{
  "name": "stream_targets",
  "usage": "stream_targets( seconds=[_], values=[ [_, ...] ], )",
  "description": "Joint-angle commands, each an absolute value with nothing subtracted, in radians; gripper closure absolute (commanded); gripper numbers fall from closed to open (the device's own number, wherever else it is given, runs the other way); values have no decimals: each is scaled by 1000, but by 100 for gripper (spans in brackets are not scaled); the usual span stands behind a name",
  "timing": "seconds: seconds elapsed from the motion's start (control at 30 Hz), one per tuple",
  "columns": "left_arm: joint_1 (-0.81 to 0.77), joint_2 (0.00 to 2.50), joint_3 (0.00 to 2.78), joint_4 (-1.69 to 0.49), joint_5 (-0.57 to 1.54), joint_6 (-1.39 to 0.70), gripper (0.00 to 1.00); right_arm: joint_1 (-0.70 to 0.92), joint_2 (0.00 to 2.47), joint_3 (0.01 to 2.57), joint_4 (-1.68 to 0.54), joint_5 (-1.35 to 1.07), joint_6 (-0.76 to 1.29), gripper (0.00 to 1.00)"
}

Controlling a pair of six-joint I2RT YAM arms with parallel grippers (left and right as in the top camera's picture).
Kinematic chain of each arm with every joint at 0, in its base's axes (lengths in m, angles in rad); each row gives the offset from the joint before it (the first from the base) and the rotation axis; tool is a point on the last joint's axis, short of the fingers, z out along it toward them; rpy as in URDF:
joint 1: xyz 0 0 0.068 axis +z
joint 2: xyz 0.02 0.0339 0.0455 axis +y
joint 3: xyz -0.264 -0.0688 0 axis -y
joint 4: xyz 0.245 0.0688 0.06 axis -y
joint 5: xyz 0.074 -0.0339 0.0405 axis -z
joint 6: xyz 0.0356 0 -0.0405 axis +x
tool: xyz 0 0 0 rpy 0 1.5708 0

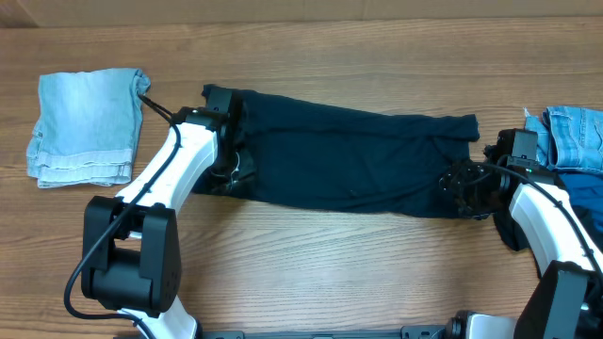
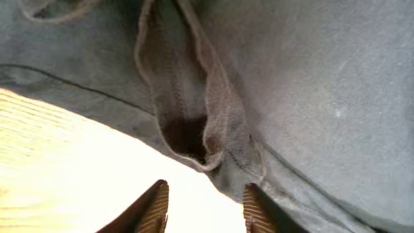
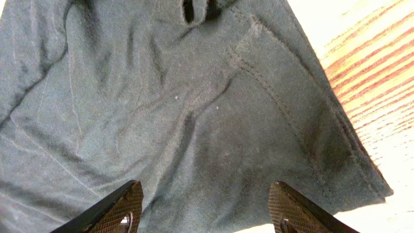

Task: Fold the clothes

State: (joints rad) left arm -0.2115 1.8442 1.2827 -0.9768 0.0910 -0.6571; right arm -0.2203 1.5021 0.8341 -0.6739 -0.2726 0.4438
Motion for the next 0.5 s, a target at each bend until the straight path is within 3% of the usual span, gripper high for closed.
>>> stream_targets(
  seconds=[0.0, 0.2, 0.23, 0.3, 0.33, 0.47],
  values=[
    [-210, 1825, 1251, -947, 48, -662, 50, -220, 1498, 859, -670, -262, 437, 34],
    [-210, 1826, 1179, -802, 82, -688, 53, -220, 1498, 859, -671, -262, 437, 34],
    [-210, 1826, 1179, -796, 82, -688, 59, -220, 1498, 859, -671, -263, 437, 34],
    [-210, 1826, 1179, -791, 85, -688, 92, -220, 1498, 859, -672, -262, 437, 34],
    [-210, 1825, 1180, -791, 86, -688, 96, -220, 1498, 859, -672, -262, 437, 33],
    [-208, 1823, 1237, -834, 85, -657, 96, -220, 1498, 859, -668, -262, 437, 34]
  ],
)
